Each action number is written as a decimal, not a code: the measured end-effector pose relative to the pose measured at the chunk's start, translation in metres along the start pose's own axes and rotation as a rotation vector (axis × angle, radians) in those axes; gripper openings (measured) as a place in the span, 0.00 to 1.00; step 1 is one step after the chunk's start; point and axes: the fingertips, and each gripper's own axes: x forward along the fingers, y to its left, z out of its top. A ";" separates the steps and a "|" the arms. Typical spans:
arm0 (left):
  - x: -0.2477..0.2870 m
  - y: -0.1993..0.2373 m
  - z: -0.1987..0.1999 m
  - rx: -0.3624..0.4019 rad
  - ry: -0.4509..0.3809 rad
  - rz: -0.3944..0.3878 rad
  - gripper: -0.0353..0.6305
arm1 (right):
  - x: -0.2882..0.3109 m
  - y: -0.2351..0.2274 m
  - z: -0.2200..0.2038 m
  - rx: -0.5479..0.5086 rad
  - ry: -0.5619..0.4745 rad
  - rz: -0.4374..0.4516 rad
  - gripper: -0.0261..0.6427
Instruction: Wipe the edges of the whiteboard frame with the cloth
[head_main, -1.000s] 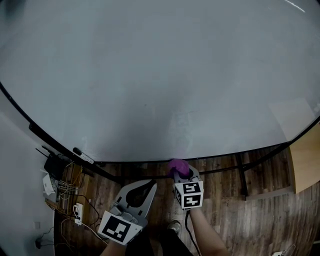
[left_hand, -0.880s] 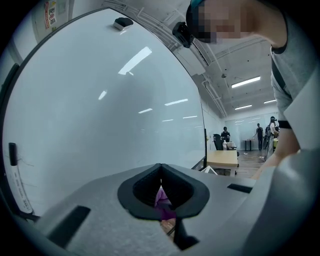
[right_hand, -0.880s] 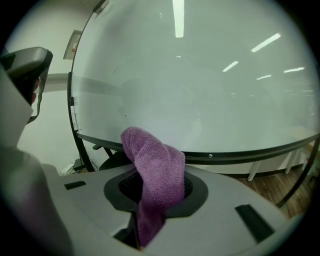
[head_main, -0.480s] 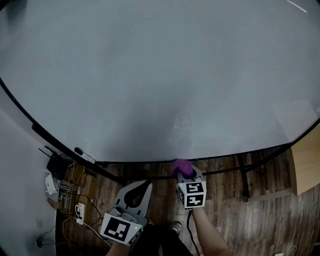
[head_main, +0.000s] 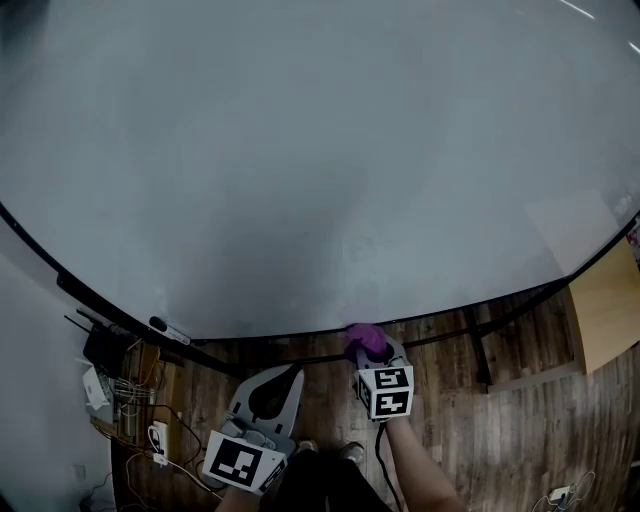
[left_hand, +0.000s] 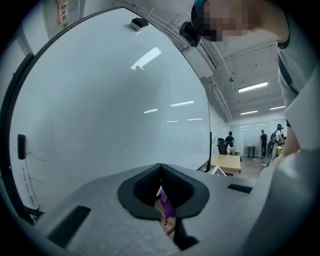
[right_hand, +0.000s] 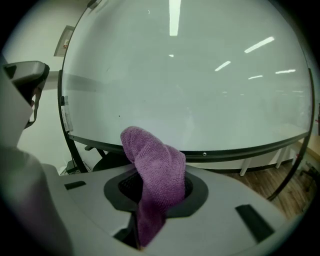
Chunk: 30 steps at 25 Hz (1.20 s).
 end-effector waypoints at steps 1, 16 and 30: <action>0.000 0.001 0.001 0.000 -0.006 -0.012 0.08 | 0.000 0.000 0.000 -0.003 0.005 -0.008 0.17; 0.025 -0.005 0.003 0.025 -0.033 0.028 0.08 | 0.001 0.002 0.002 -0.059 0.020 0.024 0.17; 0.056 -0.063 0.001 0.027 -0.048 0.129 0.08 | -0.008 -0.038 -0.006 -0.101 0.015 0.129 0.17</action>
